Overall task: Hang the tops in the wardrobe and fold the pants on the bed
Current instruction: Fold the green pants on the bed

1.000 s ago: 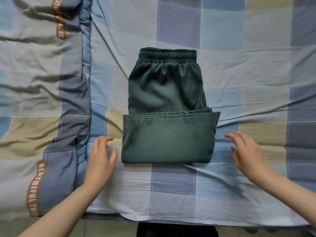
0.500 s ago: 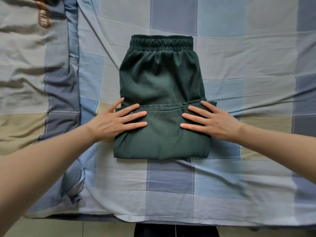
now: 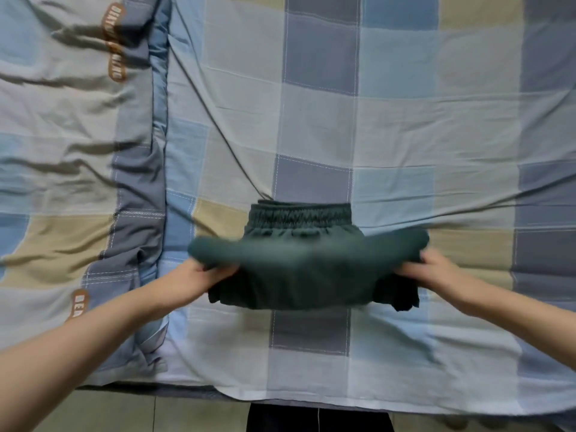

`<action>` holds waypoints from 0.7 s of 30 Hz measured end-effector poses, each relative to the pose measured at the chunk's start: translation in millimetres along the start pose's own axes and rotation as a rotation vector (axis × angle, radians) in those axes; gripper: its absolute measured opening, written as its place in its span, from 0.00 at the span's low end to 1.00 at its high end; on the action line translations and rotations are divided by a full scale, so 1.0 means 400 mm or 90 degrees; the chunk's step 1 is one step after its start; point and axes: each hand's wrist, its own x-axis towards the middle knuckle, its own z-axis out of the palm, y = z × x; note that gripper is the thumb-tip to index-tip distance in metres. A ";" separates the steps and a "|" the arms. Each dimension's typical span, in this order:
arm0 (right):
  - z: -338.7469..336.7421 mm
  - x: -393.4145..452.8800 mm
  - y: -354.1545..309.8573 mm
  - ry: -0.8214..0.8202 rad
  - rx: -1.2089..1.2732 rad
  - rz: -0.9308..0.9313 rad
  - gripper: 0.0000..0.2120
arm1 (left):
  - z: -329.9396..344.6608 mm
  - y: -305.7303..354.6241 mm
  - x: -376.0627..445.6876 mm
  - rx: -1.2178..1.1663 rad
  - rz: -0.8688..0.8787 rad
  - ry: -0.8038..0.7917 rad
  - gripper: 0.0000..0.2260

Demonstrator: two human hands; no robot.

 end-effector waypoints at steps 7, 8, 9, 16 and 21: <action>0.017 0.144 0.007 0.205 0.121 0.212 0.15 | 0.037 0.031 0.097 -0.193 -0.015 0.203 0.11; 0.032 0.156 0.009 0.208 0.121 0.220 0.17 | 0.049 0.030 0.109 -0.211 -0.024 0.222 0.13; 0.047 0.166 0.013 0.226 0.114 0.209 0.17 | 0.061 0.031 0.118 -0.230 -0.026 0.251 0.15; 0.097 0.134 0.089 0.319 0.144 0.123 0.13 | 0.115 0.034 0.121 -0.270 -0.022 0.383 0.13; 0.118 0.131 0.114 0.476 -0.023 0.161 0.21 | 0.147 0.034 0.121 -0.291 -0.057 0.430 0.18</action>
